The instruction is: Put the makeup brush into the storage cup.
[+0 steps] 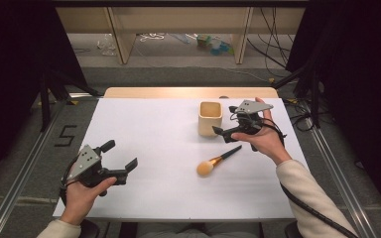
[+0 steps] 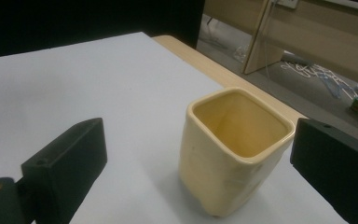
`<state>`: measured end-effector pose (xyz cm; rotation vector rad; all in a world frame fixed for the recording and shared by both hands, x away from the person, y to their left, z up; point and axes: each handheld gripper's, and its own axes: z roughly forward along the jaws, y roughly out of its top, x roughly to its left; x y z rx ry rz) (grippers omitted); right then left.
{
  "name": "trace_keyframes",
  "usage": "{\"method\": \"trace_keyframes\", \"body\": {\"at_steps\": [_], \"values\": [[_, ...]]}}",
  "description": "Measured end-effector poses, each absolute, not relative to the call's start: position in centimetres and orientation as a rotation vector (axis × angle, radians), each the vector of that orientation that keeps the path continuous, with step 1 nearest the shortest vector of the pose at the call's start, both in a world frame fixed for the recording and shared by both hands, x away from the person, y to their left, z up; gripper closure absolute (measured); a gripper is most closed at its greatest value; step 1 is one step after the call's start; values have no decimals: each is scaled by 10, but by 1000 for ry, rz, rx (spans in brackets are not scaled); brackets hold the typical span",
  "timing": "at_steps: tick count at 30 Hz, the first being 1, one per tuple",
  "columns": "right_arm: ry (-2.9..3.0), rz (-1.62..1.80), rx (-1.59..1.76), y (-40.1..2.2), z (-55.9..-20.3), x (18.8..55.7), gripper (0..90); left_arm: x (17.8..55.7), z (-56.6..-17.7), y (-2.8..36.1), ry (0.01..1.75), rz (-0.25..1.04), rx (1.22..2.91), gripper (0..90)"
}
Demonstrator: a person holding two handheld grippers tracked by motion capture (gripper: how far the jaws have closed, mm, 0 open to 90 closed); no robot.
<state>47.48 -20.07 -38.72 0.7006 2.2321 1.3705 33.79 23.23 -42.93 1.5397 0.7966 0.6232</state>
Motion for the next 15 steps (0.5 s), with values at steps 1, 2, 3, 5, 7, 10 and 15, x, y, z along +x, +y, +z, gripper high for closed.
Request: {"method": "trace_keyframes", "body": {"at_steps": [1,2,3,5,7,10,15], "values": [[2240,1358,694,-201,-387,476,49,338,-429,232,797,623,1539,0],[2247,1355,702,-200,-387,476,50,338,-429,232,797,623,1540,0],[2256,1351,701,-200,-388,476,51,338,-429,232,796,623,1540,0],[2278,1333,695,-200,-388,477,53,338,-429,232,798,621,1539,0],[2304,1315,696,-199,-388,478,53,338,-429,232,798,622,1539,0],[2329,1294,691,-198,-389,479,54,338,-429,232,798,624,1540,0],[2356,1273,685,-197,-390,482,75,338,-429,232,799,624,1539,0]]}}
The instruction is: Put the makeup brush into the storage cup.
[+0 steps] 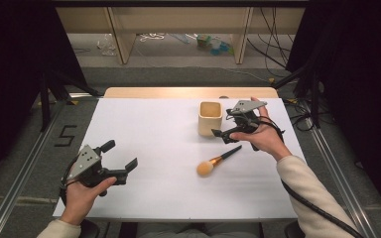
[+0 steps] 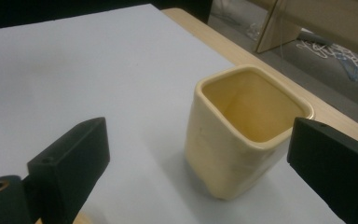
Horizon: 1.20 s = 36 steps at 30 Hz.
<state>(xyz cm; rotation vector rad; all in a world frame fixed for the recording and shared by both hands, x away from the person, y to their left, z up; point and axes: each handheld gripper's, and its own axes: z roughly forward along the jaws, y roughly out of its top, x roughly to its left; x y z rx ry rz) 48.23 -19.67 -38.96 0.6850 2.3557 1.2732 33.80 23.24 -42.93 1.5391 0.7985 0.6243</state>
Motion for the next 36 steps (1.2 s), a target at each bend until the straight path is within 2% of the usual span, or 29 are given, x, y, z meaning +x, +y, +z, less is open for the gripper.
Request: {"method": "trace_keyframes", "body": {"at_steps": [12,25,36], "values": [[2677,958,588,-191,-398,491,150,338,-430,233,805,626,1542,0],[2970,529,367,-175,-418,491,155,339,-430,233,804,625,1542,0],[3046,333,280,-163,-441,492,160,339,-430,233,801,622,1542,0]]}}
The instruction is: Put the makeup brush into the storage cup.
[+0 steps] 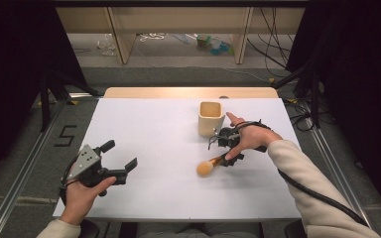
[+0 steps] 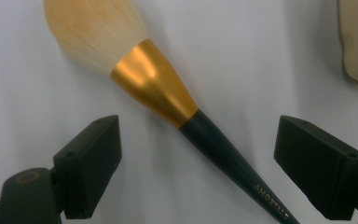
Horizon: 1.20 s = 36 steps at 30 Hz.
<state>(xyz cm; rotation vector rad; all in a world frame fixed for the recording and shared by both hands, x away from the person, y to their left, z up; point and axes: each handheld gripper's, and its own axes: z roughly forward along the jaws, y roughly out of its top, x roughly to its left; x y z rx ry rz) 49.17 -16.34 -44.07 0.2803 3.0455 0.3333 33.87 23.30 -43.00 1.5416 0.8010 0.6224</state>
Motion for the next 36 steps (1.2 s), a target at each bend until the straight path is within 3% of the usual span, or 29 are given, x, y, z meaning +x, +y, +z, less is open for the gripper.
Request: {"method": "trace_keyframes", "body": {"at_steps": [26,36], "values": [[3063,170,271,-153,-454,495,168,339,-430,233,800,623,1545,0],[3058,139,215,-152,-458,497,235,339,-430,233,800,619,1545,0]]}}
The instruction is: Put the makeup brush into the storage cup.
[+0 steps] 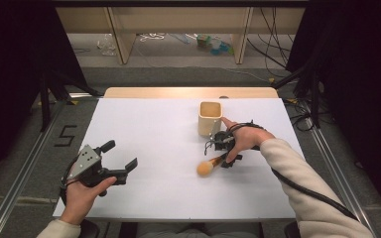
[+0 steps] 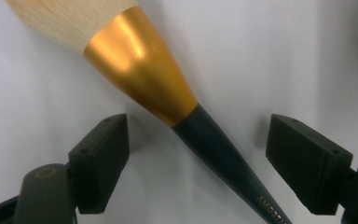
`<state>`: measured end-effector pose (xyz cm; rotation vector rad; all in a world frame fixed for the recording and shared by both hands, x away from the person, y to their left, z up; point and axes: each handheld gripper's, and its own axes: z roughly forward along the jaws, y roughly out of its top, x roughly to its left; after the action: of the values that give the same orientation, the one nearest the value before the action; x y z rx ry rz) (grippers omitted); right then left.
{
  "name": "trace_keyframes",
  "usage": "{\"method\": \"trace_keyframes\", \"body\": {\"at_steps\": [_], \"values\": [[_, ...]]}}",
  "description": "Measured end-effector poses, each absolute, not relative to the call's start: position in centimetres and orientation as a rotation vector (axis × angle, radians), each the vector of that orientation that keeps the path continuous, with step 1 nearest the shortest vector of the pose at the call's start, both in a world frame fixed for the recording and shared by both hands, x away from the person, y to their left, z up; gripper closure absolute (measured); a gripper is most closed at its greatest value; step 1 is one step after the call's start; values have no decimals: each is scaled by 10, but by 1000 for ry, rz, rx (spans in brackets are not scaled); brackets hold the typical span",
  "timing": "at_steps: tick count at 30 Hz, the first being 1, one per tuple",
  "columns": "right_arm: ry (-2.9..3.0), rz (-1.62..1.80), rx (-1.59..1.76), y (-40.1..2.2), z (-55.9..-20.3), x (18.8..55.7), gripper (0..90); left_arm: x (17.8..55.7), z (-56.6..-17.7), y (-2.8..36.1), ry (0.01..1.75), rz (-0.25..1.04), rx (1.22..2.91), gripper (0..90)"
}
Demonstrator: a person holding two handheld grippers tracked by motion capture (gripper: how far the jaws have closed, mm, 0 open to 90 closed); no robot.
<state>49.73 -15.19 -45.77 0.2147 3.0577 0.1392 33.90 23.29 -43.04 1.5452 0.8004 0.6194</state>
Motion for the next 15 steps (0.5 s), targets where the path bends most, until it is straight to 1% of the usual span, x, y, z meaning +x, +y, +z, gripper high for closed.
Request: {"method": "trace_keyframes", "body": {"at_steps": [3,9,15], "values": [[3046,145,211,-152,-456,498,275,339,-431,232,801,615,1547,0],[3050,133,258,-150,-457,498,282,339,-431,233,799,618,1547,0],[3056,132,201,-150,-457,500,302,339,-430,233,799,619,1546,0]]}}
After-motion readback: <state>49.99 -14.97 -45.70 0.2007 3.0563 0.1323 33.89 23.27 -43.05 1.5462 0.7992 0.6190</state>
